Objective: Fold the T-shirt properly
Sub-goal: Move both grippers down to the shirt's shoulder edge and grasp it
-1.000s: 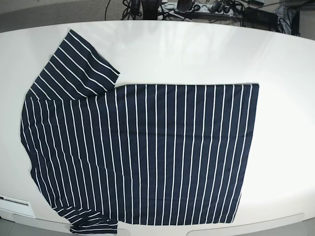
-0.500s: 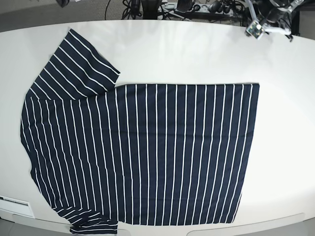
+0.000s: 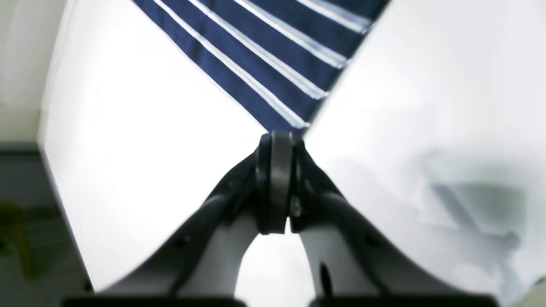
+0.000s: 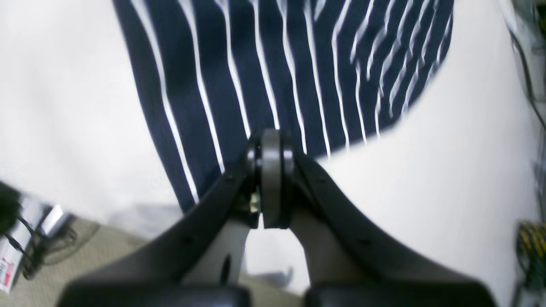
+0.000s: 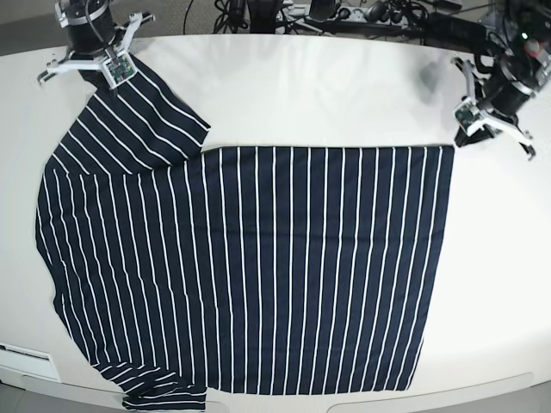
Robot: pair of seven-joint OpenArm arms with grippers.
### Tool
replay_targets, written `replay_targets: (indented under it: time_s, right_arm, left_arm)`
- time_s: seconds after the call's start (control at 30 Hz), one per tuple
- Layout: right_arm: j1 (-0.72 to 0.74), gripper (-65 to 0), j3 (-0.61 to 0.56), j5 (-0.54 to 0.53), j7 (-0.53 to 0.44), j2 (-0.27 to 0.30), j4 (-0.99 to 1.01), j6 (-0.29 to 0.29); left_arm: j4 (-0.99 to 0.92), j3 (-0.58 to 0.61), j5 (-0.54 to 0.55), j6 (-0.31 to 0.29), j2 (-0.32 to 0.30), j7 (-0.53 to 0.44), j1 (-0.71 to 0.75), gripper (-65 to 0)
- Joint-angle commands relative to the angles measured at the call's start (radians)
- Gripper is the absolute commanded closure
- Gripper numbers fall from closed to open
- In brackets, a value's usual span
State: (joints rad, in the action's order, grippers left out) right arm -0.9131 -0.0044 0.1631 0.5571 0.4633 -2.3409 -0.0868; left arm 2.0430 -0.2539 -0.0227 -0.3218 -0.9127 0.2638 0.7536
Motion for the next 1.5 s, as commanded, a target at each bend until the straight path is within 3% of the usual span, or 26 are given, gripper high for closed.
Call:
replay_targets:
  time_s: [0.0,0.1,0.2,0.33,0.4,0.73,0.9,1.33,1.4,1.47]
  right_arm:
    - [-0.003,0.0,0.006,-0.013,-0.012,0.005,-0.015,-0.006]
    - [-0.001,0.0,0.006,-0.037,-0.031,0.005,-0.015,-0.037]
    - [-0.001,0.0,0.006,-0.036,-0.030,0.005,-0.015,-0.053]
    - [-0.001,0.0,0.006,-0.037,-0.030,0.005,-0.015,-0.052]
    - [-0.002,0.0,0.006,-0.037,-0.029,0.005,-0.015,-0.052]
    - [-0.001,0.0,0.005,-0.116,-0.023,0.005,-0.015,-0.081]
    - [-0.001,0.0,0.005,-0.115,-0.023,0.005,-0.015,-0.083]
    - [-0.001,0.0,0.005,-0.114,-0.023,0.005,-0.015,-0.105]
    - [-0.001,0.0,0.005,-0.114,-0.026,0.005,-0.015,-0.105]
    - [-0.001,0.0,0.005,-0.114,-0.027,0.005,-0.015,-0.105]
  left_arm:
    - [-0.026,-0.008,-0.014,-0.029,-0.041,-0.042,-0.013,0.0]
    - [-0.138,-0.005,-0.098,-0.170,-0.117,-0.197,-0.060,0.0]
    - [-0.219,0.022,-0.168,-0.274,-0.188,-0.330,-0.108,-0.6]
    - [-0.275,0.079,-0.260,-0.303,-0.252,-0.457,-0.146,-32.9]
    - [-0.285,0.119,-0.266,-0.293,-0.266,-0.456,-0.168,-39.1]
    - [-0.360,0.501,-0.433,-0.169,-0.283,-0.447,-0.379,-39.0]
    - [-0.392,0.675,-0.441,-0.106,-0.278,-0.446,-0.512,-39.0]
    - [-0.446,0.875,-0.440,-0.111,-0.170,-0.413,-0.739,-38.3]
    - [-0.458,0.875,-0.439,-0.111,-0.155,-0.412,-0.741,-27.2]
    - [-0.459,0.875,-0.427,-0.111,-0.146,-0.382,-0.740,-8.1]
